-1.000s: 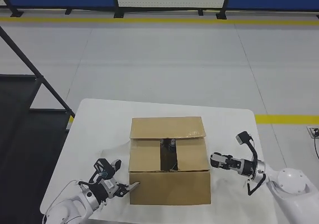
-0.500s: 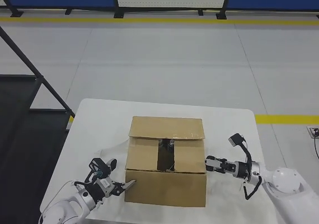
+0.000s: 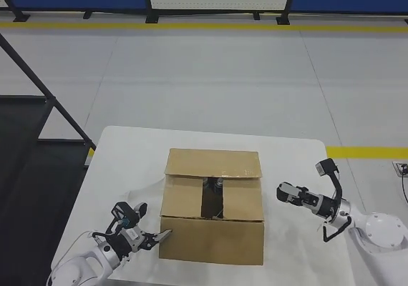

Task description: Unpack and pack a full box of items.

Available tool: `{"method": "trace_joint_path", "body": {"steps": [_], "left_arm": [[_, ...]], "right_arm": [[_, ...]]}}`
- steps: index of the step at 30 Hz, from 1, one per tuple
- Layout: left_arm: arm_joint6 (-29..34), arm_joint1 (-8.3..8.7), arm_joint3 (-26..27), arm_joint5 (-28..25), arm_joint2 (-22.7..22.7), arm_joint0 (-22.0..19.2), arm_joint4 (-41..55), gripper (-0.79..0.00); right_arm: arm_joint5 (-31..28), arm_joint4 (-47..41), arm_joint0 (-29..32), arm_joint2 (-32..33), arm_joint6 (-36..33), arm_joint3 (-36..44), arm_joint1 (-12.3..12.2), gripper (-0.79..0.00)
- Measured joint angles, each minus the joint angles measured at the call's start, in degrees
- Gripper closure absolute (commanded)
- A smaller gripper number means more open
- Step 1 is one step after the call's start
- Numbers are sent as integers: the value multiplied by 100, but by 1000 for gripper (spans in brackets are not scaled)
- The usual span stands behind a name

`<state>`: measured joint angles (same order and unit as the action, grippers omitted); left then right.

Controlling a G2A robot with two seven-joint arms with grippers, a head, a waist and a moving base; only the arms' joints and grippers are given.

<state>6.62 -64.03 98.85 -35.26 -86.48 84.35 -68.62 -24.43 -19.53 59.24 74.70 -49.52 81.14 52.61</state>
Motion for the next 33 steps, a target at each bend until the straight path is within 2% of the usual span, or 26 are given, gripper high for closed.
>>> {"method": "trace_joint_path", "body": {"steps": [3,6,12,14,23,26,33], "left_arm": [[0,0,0,0,0,0,0,-785],[-2,0,1,1,2,1,1,-785],[-121,3,36,66,45,54,-20,-785],[-166,5,34,88,43,66,-20,-785],[-300,22,45,164,-29,149,42,-785],[-325,25,50,194,-27,163,65,-785],[-377,31,68,211,4,183,84,-785]], "right_arm": [[10,-39,17,-10,15,26,7,-785],[165,-659,22,-47,-82,3,47,-785],[1339,-2190,-616,-319,-1247,-672,154,-785],[1616,-2307,-864,-492,-1294,-904,212,-785],[2182,-2040,-1819,-1466,-1048,-1584,550,-785],[2022,-2183,-2013,-1605,-970,-1826,655,-785],[1482,-2272,-2211,-1661,220,-1897,852,-785]]}}
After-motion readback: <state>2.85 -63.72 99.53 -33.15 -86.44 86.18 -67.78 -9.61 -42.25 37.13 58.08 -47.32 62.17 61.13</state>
